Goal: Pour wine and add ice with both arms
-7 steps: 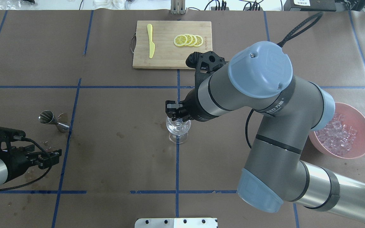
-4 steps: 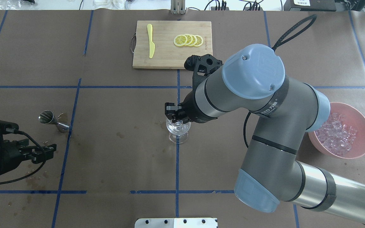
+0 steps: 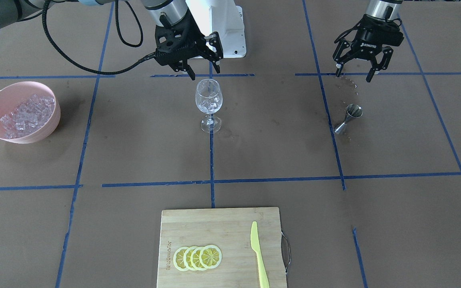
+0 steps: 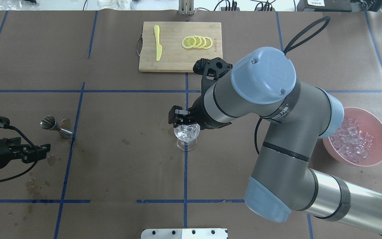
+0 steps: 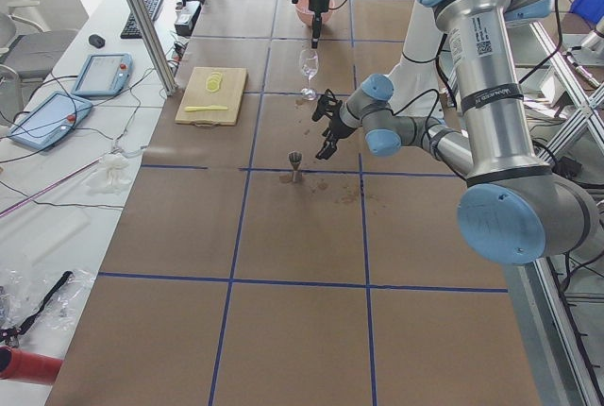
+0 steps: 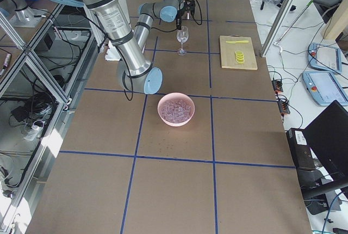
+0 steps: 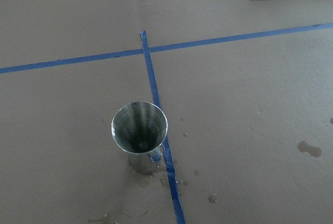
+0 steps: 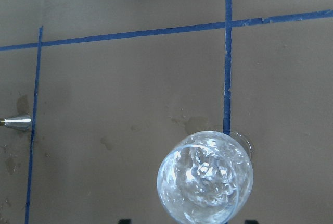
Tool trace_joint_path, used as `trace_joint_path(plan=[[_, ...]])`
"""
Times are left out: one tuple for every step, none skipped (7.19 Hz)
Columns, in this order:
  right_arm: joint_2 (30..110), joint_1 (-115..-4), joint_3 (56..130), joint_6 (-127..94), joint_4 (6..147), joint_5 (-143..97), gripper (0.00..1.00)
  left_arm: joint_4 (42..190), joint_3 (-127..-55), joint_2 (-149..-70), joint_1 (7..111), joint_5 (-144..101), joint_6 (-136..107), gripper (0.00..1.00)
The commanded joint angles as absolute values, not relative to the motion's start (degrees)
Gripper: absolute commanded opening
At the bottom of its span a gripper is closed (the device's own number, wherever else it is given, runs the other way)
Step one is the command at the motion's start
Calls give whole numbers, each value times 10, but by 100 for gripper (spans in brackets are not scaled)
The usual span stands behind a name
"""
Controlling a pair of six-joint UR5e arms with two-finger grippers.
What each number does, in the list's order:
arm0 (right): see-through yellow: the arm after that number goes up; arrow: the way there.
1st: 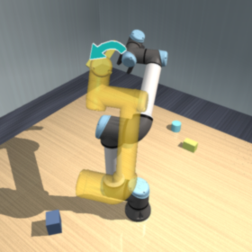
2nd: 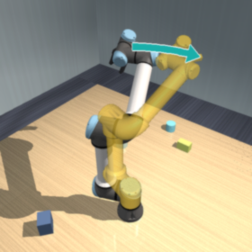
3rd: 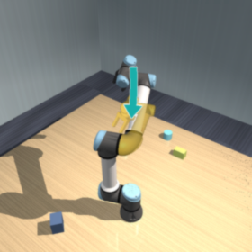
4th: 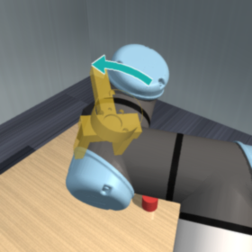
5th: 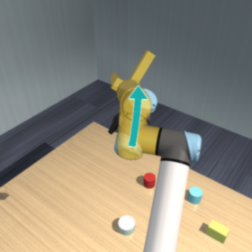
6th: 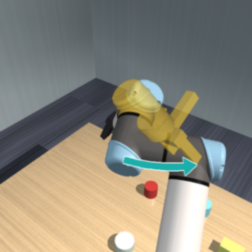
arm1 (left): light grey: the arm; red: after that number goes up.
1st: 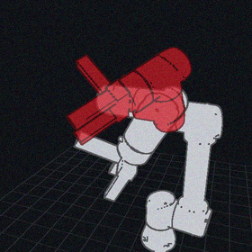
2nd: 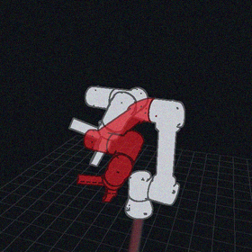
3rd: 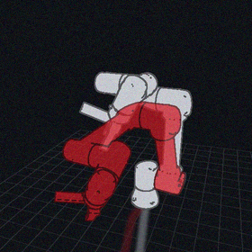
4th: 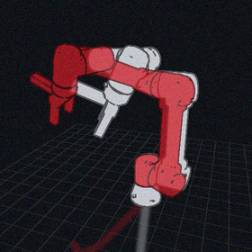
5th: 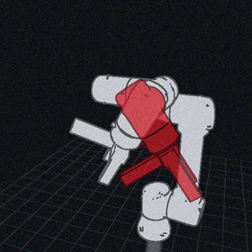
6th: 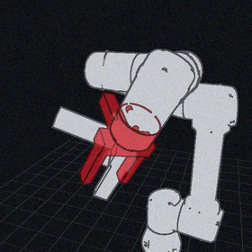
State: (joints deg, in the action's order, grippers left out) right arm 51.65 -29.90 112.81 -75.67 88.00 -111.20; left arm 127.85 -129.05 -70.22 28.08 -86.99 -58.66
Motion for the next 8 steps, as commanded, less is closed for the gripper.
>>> trace_joint_path(plan=[[519,-302,1137,-758,882,-1114,100,1225,-1308,-710,375,-964,-499,100],[526,-321,1142,-757,882,-1120,100,1216,-1310,-709,424,-1014,-436,100],[529,-330,1151,-754,909,-1121,100,1195,-1304,-714,482,-1057,-378,100],[533,-343,1160,-746,940,-1122,100,1159,-1303,-725,526,-1080,-293,100],[556,-365,1162,-726,942,-1140,100,1093,-1295,-761,580,-1109,-240,100],[579,-396,1162,-684,942,-1165,100,1049,-1274,-799,630,-1144,-198,100],[608,-429,1161,-634,942,-1185,100,1034,-1236,-829,679,-1197,-153,100],[633,-459,1158,-569,948,-1194,100,1028,-1206,-844,727,-1239,-109,100]])
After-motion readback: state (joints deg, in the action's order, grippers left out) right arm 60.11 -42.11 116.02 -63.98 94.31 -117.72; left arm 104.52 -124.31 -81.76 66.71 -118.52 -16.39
